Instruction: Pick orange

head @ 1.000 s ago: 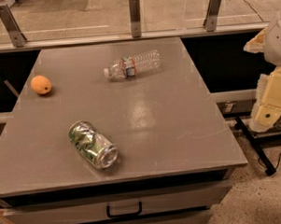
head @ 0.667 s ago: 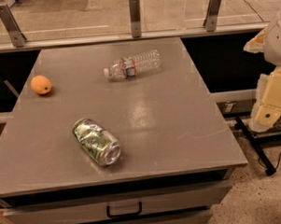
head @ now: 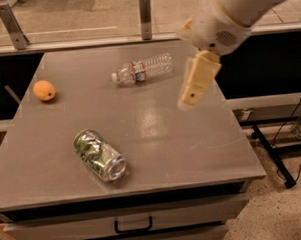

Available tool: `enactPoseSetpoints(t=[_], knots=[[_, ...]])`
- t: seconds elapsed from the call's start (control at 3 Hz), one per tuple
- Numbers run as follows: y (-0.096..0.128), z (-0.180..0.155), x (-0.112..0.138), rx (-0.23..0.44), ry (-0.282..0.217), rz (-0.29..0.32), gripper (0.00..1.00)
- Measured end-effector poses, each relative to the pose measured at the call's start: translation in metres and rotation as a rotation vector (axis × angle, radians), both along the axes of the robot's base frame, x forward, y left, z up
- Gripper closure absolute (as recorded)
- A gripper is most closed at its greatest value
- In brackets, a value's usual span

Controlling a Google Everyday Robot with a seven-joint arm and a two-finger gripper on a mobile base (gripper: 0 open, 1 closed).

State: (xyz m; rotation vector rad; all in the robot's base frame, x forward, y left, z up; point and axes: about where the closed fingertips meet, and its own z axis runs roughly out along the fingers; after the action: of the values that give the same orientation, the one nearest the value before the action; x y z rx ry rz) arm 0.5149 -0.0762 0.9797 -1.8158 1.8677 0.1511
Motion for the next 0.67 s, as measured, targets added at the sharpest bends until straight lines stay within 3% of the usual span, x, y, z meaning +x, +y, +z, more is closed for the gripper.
enactPoseSetpoints(t=[0.33,0.67], knots=[[0.1238,0.0375,0.0213,0.163,-0.058,0.148,0.00],[0.1231,0.0373,0.0211,0.162,-0.058,0.147,0.00]])
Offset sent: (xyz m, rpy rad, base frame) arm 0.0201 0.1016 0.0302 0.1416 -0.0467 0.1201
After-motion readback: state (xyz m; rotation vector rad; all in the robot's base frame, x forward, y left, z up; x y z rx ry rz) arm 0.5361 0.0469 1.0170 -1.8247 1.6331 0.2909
